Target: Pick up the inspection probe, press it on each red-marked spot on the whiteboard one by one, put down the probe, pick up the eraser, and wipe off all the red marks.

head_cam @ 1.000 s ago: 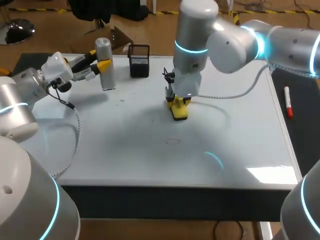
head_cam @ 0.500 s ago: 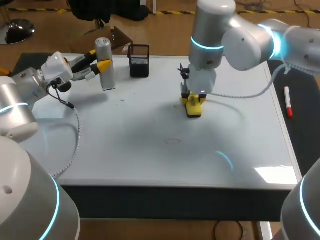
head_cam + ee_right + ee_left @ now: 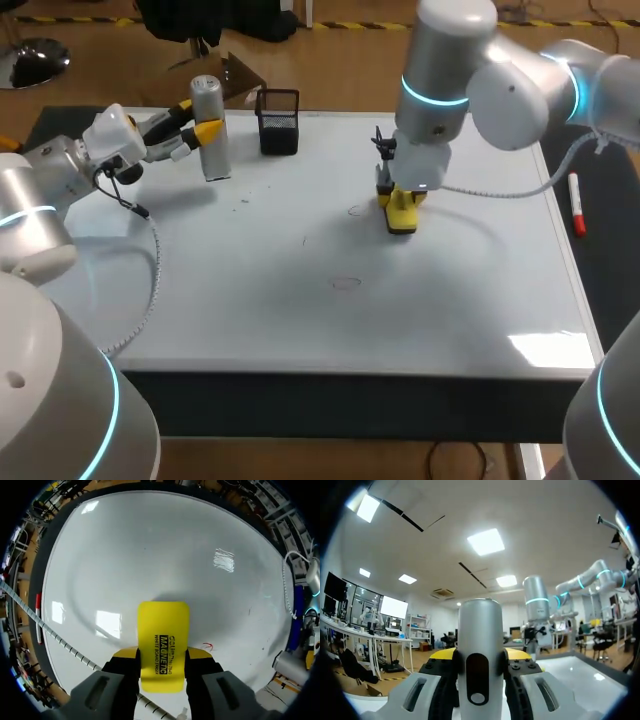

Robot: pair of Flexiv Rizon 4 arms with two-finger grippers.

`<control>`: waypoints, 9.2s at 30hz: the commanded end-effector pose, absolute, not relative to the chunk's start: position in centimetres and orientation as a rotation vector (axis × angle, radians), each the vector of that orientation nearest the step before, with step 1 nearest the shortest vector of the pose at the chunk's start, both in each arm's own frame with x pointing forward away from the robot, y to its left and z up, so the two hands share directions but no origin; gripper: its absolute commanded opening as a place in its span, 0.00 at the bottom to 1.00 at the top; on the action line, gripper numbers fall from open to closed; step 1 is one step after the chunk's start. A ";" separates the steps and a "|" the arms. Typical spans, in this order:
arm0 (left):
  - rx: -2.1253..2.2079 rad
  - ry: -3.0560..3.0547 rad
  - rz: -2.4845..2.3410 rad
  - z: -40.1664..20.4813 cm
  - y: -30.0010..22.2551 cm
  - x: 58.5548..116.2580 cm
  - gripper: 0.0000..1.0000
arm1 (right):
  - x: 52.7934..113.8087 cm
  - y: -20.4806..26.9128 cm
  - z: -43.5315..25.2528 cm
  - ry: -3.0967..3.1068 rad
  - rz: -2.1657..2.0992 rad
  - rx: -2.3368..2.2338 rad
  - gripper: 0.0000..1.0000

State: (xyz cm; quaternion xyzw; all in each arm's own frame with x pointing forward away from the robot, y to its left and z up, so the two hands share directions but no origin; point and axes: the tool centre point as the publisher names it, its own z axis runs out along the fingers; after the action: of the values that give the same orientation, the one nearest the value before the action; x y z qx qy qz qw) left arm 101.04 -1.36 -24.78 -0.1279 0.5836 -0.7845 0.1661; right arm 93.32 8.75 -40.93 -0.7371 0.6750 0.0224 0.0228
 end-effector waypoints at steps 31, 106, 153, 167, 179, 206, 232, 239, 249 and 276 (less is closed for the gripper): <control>-0.367 1.657 -2.229 -24.7 -1.4 100.9 0.00 | 94.9 18.6 -42.2 1.887 0.183 -2.474 0.00; -0.367 1.657 -2.229 -24.7 -1.4 100.9 0.00 | 103.9 3.0 -36.0 2.220 -0.042 -2.190 0.00; -0.335 1.654 -2.237 -24.4 -2.0 99.8 0.00 | 107.9 -2.9 -36.9 2.358 0.044 -2.005 0.00; -0.168 1.648 -2.423 -23.5 -9.0 91.3 0.00 | 107.9 -2.9 -36.9 2.358 0.044 -2.005 0.00; -0.013 1.752 -2.619 -24.4 -17.2 83.7 0.00 | 107.9 -2.9 -36.9 2.358 0.044 -2.005 0.00; 0.160 1.879 -2.695 -27.4 -24.7 78.7 0.00 | 107.9 -2.9 -36.9 2.358 0.044 -2.005 0.00; 0.159 1.992 -2.559 -29.6 -24.5 78.8 0.00 | 107.9 -2.9 -36.9 2.358 0.044 -2.005 0.00; 0.155 1.989 -2.569 -29.6 -24.5 78.9 0.00 | 107.9 -2.9 -36.9 2.358 0.044 -2.005 0.00; 0.189 1.903 -2.601 -26.3 -23.6 79.2 0.00 | 107.9 -2.9 -36.9 2.358 0.044 -2.005 0.00; -0.123 1.690 -2.448 -23.9 -10.8 94.6 0.00 | 107.9 -2.9 -36.9 2.358 0.044 -2.005 0.00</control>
State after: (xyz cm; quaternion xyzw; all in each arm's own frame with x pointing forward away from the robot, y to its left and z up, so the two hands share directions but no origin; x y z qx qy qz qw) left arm 93.83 -12.05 -23.75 -0.0431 0.5674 -0.8180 0.0836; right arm 107.79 -2.82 -36.99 -0.6466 0.7623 0.0153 0.0241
